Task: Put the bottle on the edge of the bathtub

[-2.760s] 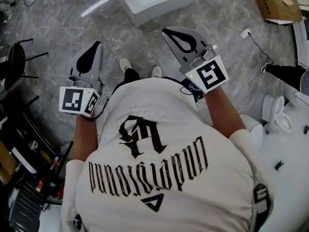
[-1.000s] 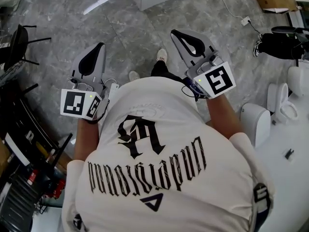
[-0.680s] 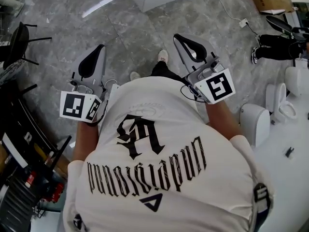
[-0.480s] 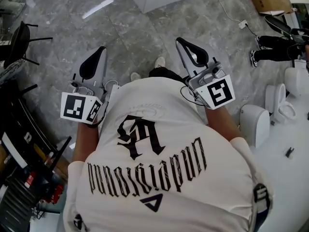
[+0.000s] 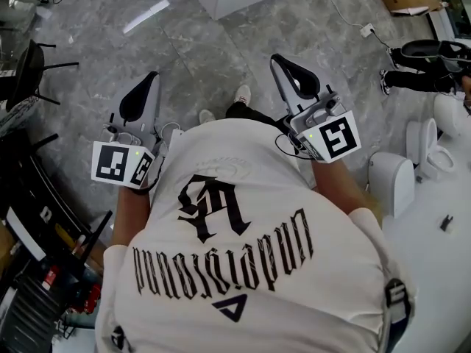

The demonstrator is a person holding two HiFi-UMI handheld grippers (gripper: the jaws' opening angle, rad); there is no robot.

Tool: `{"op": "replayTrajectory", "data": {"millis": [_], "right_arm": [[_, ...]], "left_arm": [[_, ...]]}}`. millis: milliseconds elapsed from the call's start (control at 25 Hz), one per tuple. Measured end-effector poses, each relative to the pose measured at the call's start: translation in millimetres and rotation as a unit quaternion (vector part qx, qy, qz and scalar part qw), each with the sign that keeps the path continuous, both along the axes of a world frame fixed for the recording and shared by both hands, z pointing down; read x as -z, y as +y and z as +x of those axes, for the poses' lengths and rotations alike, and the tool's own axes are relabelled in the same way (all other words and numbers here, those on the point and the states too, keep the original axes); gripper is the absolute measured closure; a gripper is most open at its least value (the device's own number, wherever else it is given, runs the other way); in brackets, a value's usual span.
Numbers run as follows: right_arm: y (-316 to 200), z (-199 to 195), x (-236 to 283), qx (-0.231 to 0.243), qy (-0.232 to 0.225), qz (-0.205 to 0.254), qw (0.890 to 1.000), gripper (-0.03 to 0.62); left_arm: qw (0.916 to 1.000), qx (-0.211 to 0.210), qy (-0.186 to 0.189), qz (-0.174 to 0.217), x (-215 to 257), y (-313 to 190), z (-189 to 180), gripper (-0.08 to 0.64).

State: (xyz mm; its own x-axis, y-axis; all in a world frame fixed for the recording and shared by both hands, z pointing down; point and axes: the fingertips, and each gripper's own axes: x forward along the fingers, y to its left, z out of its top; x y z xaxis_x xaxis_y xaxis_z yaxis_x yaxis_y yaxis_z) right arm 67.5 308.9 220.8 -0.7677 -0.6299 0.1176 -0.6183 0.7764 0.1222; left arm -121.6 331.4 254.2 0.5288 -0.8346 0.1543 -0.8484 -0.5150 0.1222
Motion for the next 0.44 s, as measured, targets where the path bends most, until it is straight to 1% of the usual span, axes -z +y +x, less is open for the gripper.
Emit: {"op": "replayTrajectory", "data": {"millis": [80,200,440], "right_arm": [[0.9,4.5,-0.4,-0.009,-0.005,-0.004,1.0,0.577],[0.8,12.6,1.0,-0.018,-0.001,-0.004,1.0,0.577],[9.6,20.3,1.8,-0.019,0.003,-0.001,1.0,0.577]], "left_arm": [[1.0,-0.007,0.001,-0.002,-0.9,2.7,5.1,0.545],[0.9999,-0.014,0.004,-0.002,-0.6,3.5,12.4,0.545],[0.9998,-0.014,0.01,0.0,0.1,10.6,17.5,0.546]]}}
